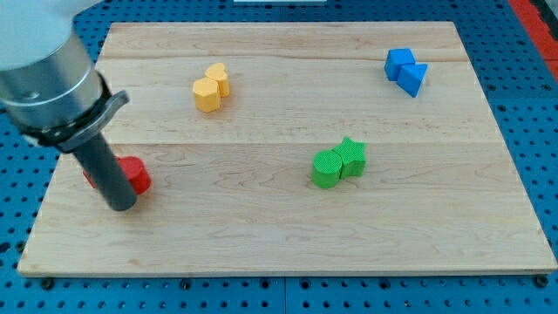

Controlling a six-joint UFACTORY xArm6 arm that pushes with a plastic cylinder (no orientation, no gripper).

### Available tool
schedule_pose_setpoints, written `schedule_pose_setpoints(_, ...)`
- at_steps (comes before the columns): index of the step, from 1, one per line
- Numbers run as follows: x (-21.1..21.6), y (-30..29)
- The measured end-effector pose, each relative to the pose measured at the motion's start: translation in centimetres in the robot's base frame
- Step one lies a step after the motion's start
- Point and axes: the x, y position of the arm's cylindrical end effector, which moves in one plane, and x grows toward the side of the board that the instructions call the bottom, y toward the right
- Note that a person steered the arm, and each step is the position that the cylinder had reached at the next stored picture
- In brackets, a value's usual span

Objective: Push the red circle closer to the yellow hexagon

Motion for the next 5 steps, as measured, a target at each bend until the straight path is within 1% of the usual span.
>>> schedule_pose_setpoints(2, -7.0, 4.1)
schedule_pose_setpoints(3, -7.6, 4.4)
schedule_pose_setpoints(4, -6.1, 0.7)
schedule_pose_setpoints(5, -7.8, -0.2)
